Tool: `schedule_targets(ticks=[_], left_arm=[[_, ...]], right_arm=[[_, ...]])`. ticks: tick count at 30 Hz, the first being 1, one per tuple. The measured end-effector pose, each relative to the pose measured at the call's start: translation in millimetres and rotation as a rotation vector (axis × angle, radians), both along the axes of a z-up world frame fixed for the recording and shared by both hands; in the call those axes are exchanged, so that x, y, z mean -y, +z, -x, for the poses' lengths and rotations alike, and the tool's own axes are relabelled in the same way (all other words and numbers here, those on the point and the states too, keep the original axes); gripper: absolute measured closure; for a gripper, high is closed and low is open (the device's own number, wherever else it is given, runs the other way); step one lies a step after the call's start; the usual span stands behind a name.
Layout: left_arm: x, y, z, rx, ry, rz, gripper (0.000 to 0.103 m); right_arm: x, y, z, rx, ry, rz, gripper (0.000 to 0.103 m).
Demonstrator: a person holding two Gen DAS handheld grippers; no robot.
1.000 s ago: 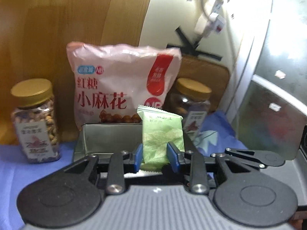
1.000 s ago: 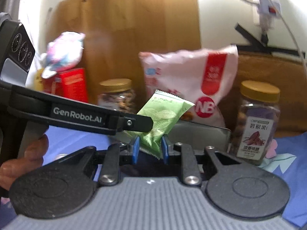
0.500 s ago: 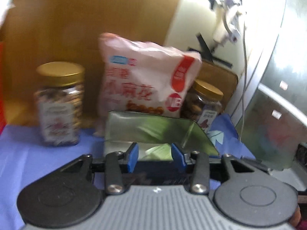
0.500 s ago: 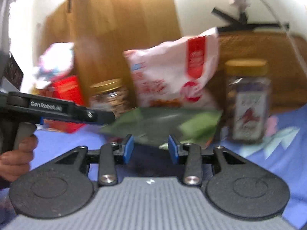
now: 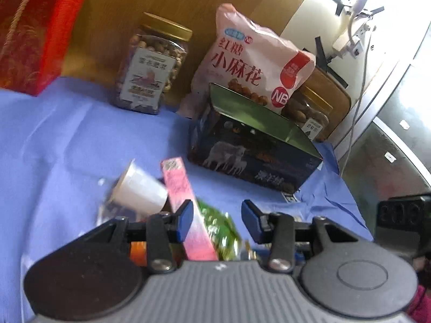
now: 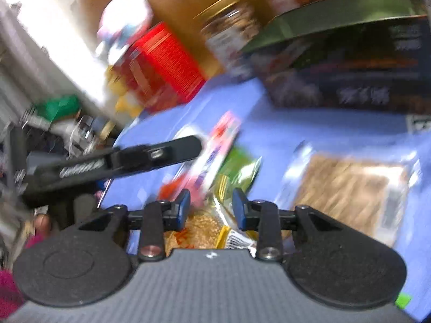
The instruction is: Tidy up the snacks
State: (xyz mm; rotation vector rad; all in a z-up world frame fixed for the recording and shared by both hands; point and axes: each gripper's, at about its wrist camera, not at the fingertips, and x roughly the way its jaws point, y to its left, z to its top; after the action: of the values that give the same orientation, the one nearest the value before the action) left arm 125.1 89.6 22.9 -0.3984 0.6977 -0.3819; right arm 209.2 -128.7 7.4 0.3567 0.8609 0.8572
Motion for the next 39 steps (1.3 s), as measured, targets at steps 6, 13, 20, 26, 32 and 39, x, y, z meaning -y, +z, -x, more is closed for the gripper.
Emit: schedule_targets(ticks=[6, 13, 20, 26, 32, 39], left_arm=[[-18.5, 4.7, 32.1, 0.030, -0.007, 0.021, 0.061], [-53.9, 12.9, 32.0, 0.045, 0.119, 0.088, 0.058], [-52.4, 10.9, 34.7, 0.037, 0.102, 0.060, 0.053], [-39.0, 10.1, 20.1, 0.020, 0.067, 0.038, 0.053], [-1.5, 19.3, -10.4, 0.038, -0.015, -0.024, 0.053], [62.8, 17.1, -60.1, 0.032, -0.123, -0.138, 0.047]], right_arm=[[-24.9, 17.6, 55.3, 0.192, 0.087, 0.139, 0.064], [-52.9, 37.6, 51.6, 0.396, -0.011, 0.244, 0.041], [-74.1, 15.3, 14.3, 0.335, 0.017, 0.375, 0.069], [-26.4, 29.0, 20.6, 0.362, -0.019, 0.385, 0.078], [43.9, 25.2, 27.3, 0.353, -0.047, 0.428, 0.077], [83.1, 19.4, 38.3, 0.428, -0.207, 0.499, 0.066]])
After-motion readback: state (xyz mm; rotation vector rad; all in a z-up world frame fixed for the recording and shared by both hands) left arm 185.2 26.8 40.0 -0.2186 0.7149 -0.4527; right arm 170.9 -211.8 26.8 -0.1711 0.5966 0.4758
